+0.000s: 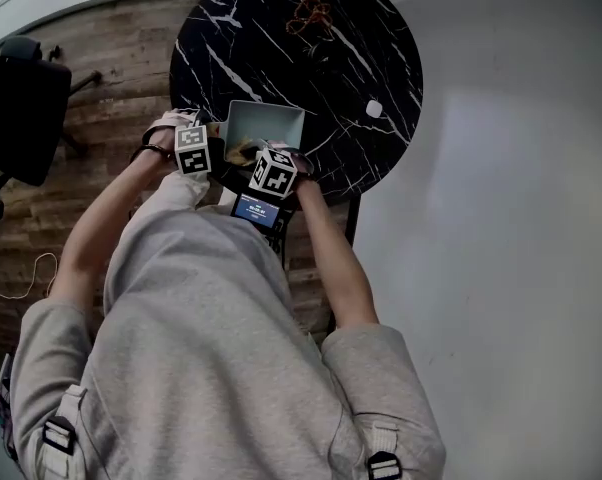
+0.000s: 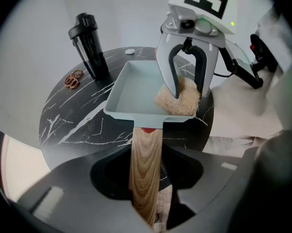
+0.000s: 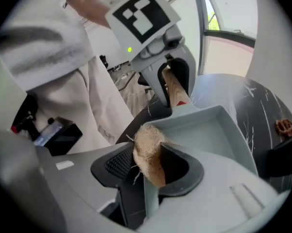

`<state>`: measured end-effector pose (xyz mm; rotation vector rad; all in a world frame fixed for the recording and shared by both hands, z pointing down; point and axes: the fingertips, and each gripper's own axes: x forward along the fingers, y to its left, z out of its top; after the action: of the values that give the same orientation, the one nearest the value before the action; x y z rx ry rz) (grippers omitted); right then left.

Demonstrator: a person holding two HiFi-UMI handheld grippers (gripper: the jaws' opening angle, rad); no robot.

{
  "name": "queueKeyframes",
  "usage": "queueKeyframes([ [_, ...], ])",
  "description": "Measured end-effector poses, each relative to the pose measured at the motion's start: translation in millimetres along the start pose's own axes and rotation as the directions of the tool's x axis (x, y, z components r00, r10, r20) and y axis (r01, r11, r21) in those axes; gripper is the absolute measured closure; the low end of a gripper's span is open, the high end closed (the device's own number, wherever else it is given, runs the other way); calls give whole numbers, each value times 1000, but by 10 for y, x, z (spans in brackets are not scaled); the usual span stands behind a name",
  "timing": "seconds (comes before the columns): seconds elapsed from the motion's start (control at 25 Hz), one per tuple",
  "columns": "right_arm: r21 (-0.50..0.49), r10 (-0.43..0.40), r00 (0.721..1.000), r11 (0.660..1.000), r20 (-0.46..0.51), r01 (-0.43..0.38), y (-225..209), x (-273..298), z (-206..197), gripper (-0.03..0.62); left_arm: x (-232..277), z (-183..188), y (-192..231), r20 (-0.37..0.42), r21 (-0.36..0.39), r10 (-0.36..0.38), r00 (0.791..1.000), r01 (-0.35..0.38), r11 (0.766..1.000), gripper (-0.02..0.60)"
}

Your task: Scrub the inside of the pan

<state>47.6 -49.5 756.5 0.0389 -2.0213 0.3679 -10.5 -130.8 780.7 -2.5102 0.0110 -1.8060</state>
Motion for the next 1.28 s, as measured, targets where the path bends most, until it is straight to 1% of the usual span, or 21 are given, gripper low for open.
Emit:
queueKeyframes([
  [0.04, 31, 3, 999, 1000, 52, -5, 3, -79, 48, 397, -1, 0, -6, 1, 0, -2, 1000, 2, 1000, 410],
  [0.12, 103, -20, 987, 995, 161, 4, -41, -272, 150, 388, -4, 7, -10, 7, 3, -6, 1000, 6, 1000, 410],
  [0.2, 184, -86, 972, 982, 221, 45, -169, -444, 191, 390, -11, 8, -9, 14, 7, -10, 1000, 10, 1000, 410],
  [0.24, 224, -129, 967, 971, 220, 79, -263, -492, 170, 399, -13, 7, -7, 16, 8, -12, 1000, 12, 1000, 410],
  [0.28, 258, -167, 965, 960, 201, 112, -354, -505, 118, 417, -14, 6, -5, 18, 9, -14, 1000, 14, 1000, 410],
  [0.32, 282, -190, 968, 950, 166, 138, -422, -479, 43, 430, -13, 7, -5, 20, 9, -16, 1000, 15, 1000, 410],
  [0.36, 290, -196, 972, 945, 125, 153, -462, -420, -36, 430, -12, 8, -7, 22, 9, -18, 1000, 17, 1000, 410],
  [0.44, 265, -176, 983, 952, 53, 156, -472, -247, -146, 424, -10, 10, -11, 25, 4, -23, 999, 23, 1000, 410],
  [0.52, 215, -156, 988, 965, 10, 150, -452, -93, -169, 395, -7, 15, -11, 24, 0, -26, 999, 26, 1000, 409],
  [0.68, 145, -160, 987, 977, 15, 156, -429, 33, -18, 399, -1, 10, -6, 9, -8, -24, 1000, 24, 1000, 410],
  [0.8, 113, -160, 987, 981, 26, 156, -393, 128, 125, 428, 1, 0, -13, 3, -21, -29, 1000, 29, 999, 410],
  [0.92, 57, -171, 985, 984, -2, 171, -382, 177, 184, 434, 3, 7, -16, 9, -22, -36, 999, 36, 999, 409],
  [1.0, 28, -221, 975, 975, 0, 221, -431, 158, 196, 446, -1, 1, -21, 13, -17, -45, 999, 45, 999, 410],
  [1.04, 29, -266, 964, 964, 9, 266, -492, 129, 204, 485, -3, -1, -28, 11, -11, -53, 999, 53, 999, 410],
  [1.08, 39, -312, 950, 950, 16, 311, -568, 99, 210, 559, -2, 4, -40, 8, -1, -64, 998, 64, 998, 410],
  [1.12, 53, -345, 939, 938, 15, 344, -644, 79, 213, 574, 1, 16, -58, 3, 14, -75, 997, 75, 997, 410],
  [1.16, 67, -362, 932, 930, 8, 361, -713, 72, 218, 574, 5, 29, -77, -2, 29, -84, 996, 84, 996, 410],
  [1.28, 100, -385, 923, 918, -17, 384, -934, 55, 258, 576, 16, 44, -115, -4, 40, -91, 996, 91, 995, 410],
])
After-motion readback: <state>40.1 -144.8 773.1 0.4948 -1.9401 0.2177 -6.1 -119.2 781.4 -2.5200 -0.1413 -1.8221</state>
